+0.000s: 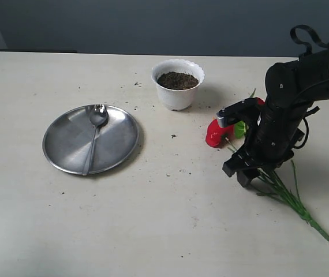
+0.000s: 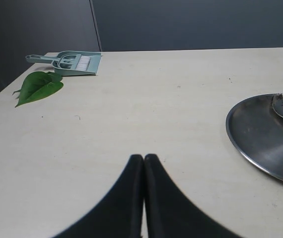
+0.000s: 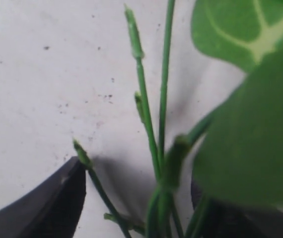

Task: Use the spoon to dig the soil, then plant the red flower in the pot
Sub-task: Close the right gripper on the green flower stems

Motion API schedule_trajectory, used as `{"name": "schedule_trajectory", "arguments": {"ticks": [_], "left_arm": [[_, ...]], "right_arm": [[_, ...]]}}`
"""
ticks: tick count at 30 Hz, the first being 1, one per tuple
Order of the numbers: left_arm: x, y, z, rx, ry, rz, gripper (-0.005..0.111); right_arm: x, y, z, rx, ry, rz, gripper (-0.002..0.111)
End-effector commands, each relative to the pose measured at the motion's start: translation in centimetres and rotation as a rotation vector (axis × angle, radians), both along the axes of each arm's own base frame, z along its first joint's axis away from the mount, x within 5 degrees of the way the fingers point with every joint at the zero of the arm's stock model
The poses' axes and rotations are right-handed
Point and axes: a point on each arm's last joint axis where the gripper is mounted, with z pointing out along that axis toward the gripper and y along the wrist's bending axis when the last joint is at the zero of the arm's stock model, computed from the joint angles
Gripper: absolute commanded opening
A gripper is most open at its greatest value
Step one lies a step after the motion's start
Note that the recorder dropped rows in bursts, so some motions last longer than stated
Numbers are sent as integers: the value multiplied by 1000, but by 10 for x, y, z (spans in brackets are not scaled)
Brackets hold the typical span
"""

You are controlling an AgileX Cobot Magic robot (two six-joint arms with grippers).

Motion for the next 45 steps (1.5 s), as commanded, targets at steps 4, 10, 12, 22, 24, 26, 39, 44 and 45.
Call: {"name": "schedule_trajectory", "arguments": {"ticks": [4, 10, 12, 22, 24, 26, 39, 44, 45], "left_arm": [[0, 0, -1, 3, -8, 0, 0], [0, 0, -1, 3, -8, 0, 0], [0, 0, -1, 3, -8, 0, 0], [0, 0, -1, 3, -8, 0, 0], [0, 0, -1, 3, -8, 0, 0], [0, 0, -1, 3, -8, 0, 0], [0, 0, -1, 3, -8, 0, 0], [0, 0, -1, 3, -8, 0, 0], [0, 0, -1, 3, -8, 0, 0]], "right_arm": [[-2, -1, 3, -3, 4, 5, 57], [-3, -1, 3, -7, 11, 8, 57], [-3, -1, 3, -7, 11, 8, 57], [-3, -1, 3, -7, 11, 6, 51], [-3, -1, 2, -8, 12, 6, 51], [-2, -1, -5, -14, 23, 6, 51], [-2, -1, -10, -23, 40, 4, 39], [-3, -1, -10, -22, 46, 0, 39], [-3, -1, -10, -22, 46, 0, 39]]}}
